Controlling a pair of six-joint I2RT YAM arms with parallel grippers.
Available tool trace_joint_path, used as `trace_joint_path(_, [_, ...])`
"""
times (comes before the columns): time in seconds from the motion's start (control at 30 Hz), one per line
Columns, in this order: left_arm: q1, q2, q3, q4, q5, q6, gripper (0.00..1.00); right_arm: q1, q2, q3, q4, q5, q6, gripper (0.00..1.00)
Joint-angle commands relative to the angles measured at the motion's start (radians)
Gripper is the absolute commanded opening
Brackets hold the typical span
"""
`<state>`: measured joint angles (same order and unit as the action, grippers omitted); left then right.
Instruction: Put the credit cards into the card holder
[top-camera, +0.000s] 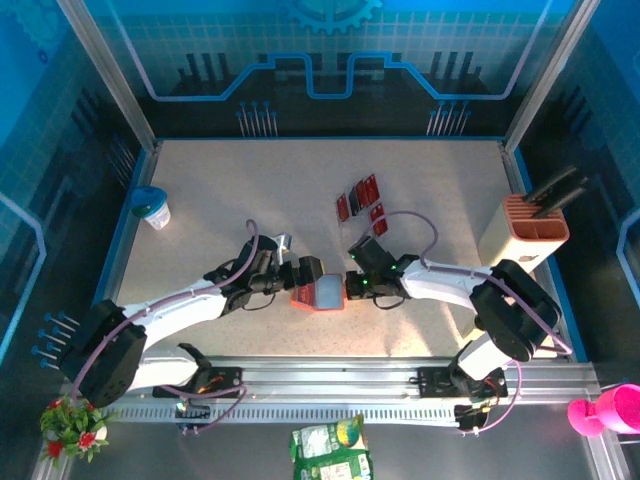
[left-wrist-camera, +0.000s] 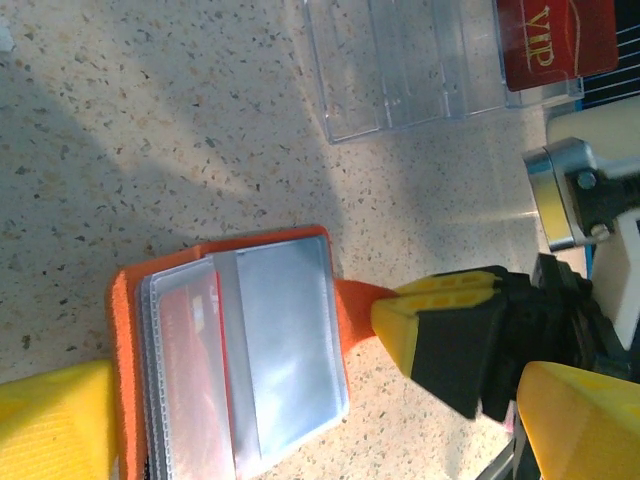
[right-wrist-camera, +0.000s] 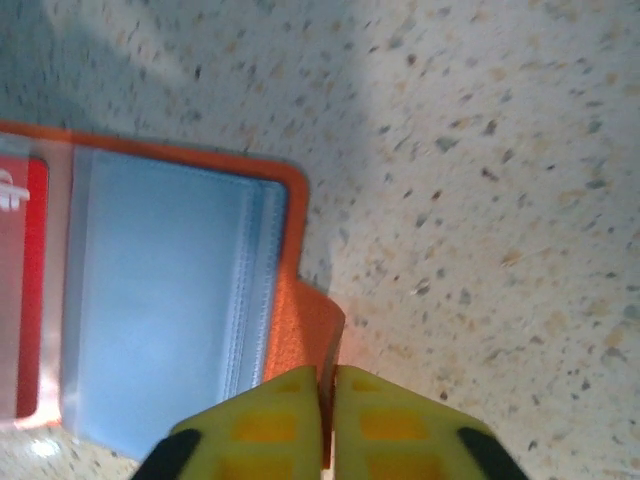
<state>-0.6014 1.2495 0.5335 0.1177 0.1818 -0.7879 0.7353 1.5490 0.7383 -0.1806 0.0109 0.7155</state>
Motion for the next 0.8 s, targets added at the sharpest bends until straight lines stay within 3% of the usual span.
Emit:
trace_joint_path(0.0, [0.0, -0.022, 0.002, 0.017, 0.045, -0.015, 0.99, -0.033, -0.007, -0.05, 0.102, -0.065, 0.018, 0.02])
trace_joint_path(0.43, [-0.107, 0.112, 0.113, 0.118, 0.066, -0.068, 0.99, -0.06, 0.01, -0.089, 0.19, -0.153, 0.056, 0.0])
trace_joint_path(0.6, [-0.133, 0.173, 0.106, 0.165, 0.046, -0.102, 0.99, -0.121, -0.091, -0.119, 0.113, -0.133, 0.048, 0.3])
trace_joint_path(0.77, [-0.148, 0.22, 0.084, 0.2, 0.032, -0.118, 0.99, -0.224, -0.251, -0.187, 0.03, -0.13, 0.024, 0.35])
